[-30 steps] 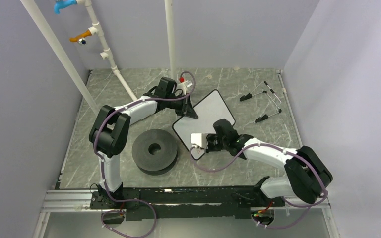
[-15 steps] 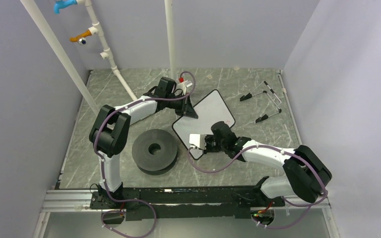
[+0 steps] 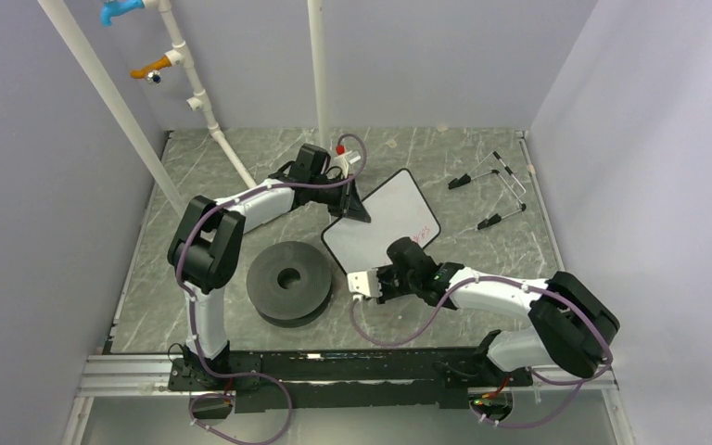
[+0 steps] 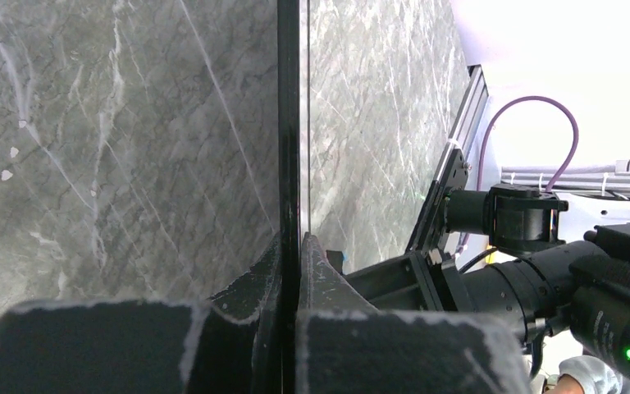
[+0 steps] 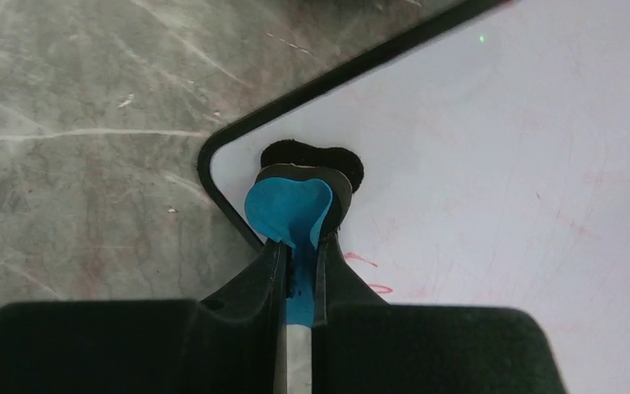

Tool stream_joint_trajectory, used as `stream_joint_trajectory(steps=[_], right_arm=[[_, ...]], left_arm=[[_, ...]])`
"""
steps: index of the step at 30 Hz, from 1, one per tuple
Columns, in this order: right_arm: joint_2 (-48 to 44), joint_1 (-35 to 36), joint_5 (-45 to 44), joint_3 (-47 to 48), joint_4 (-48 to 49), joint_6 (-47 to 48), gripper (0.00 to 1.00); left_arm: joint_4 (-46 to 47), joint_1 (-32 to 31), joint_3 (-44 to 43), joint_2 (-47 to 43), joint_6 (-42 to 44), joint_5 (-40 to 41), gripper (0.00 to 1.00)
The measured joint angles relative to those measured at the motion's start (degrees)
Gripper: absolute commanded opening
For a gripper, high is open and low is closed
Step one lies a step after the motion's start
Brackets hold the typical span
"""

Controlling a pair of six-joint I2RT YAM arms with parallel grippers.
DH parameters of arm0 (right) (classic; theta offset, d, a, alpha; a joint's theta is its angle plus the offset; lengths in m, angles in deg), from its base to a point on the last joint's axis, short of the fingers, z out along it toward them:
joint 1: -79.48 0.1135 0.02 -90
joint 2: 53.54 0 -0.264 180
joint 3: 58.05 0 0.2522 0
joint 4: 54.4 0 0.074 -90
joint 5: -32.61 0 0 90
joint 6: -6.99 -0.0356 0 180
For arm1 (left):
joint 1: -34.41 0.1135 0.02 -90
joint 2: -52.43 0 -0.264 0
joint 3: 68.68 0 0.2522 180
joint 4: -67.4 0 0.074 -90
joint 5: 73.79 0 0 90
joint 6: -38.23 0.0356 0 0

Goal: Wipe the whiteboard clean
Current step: Erase the whiteboard at the center of the board.

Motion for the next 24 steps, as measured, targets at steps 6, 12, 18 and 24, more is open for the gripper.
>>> stream_joint_trajectory(steps=[6, 12, 18, 24], right_arm=[[0.28, -6.36, -0.66, 2.56, 2.16, -9.40, 0.00], [0.26, -3.02, -0.26, 3.69, 1.66, -7.32, 0.00], [0.55, 1.42, 3.82, 3.50, -5.03, -1.22, 0.00], [1.64, -4.76, 3.96, 4.92, -5.42, -7.10, 0.00]], left_arm=[[0.20, 0.09, 0.00, 0.20, -0.04, -0.26, 0.00], [0.15, 0.00, 0.00, 0.35, 0.02, -0.79, 0.00], [0.07, -0.59, 0.00, 0.59, 0.13, -1.53, 0.00], [0.35, -0.44, 0.00, 0.59, 0.20, -1.42, 0.00]])
